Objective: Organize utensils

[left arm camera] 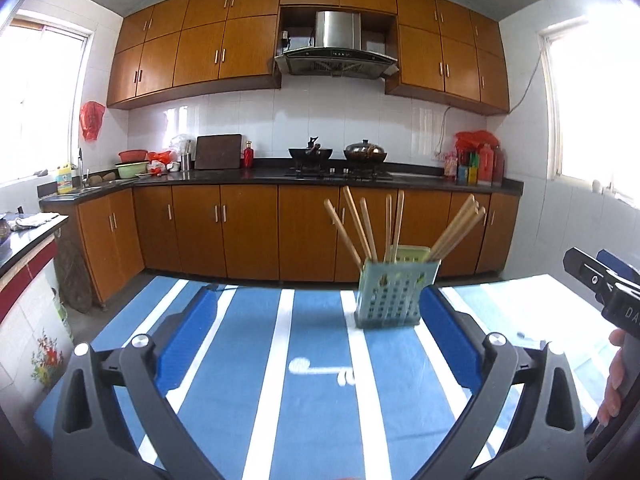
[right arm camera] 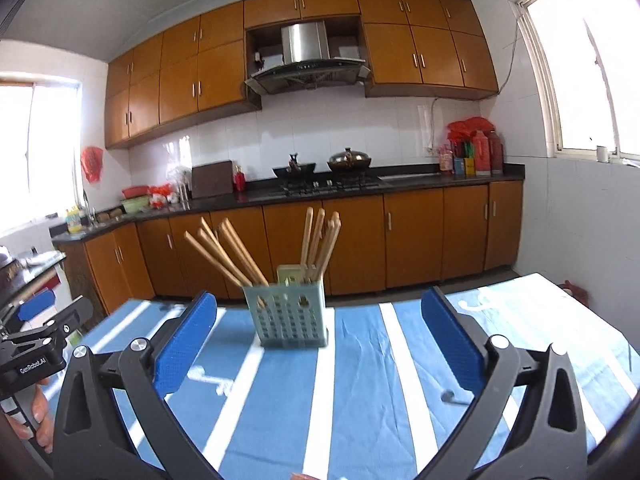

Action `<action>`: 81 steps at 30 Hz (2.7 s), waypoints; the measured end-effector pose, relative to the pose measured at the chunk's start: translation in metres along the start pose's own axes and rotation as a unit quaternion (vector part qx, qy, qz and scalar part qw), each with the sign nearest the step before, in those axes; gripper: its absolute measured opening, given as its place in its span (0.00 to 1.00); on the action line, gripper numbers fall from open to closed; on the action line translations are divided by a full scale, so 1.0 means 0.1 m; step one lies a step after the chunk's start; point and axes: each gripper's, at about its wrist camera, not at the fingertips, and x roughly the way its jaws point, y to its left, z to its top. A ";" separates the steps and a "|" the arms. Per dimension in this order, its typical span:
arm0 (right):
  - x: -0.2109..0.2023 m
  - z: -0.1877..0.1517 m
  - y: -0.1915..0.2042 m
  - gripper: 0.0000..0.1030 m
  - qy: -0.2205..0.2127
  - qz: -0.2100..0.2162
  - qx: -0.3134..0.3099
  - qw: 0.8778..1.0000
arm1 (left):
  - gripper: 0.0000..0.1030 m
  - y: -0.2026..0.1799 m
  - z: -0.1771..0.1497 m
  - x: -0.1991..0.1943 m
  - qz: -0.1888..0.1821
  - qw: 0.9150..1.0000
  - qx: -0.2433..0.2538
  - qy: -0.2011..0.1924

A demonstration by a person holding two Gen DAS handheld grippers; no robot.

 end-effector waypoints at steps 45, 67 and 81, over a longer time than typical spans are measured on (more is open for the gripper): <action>-0.09 -0.88 0.17 0.98 0.073 -0.031 -0.029 0.996 | 0.96 0.02 -0.90 -0.04 0.026 0.998 -0.001 0.054; -0.08 -0.91 0.17 0.98 0.077 -0.030 -0.025 0.996 | 0.96 -0.01 -0.91 -0.02 0.020 0.998 0.001 0.060; -0.08 -0.91 0.17 0.98 0.078 -0.030 -0.023 0.996 | 0.96 -0.03 -0.93 -0.01 0.018 0.998 0.001 0.063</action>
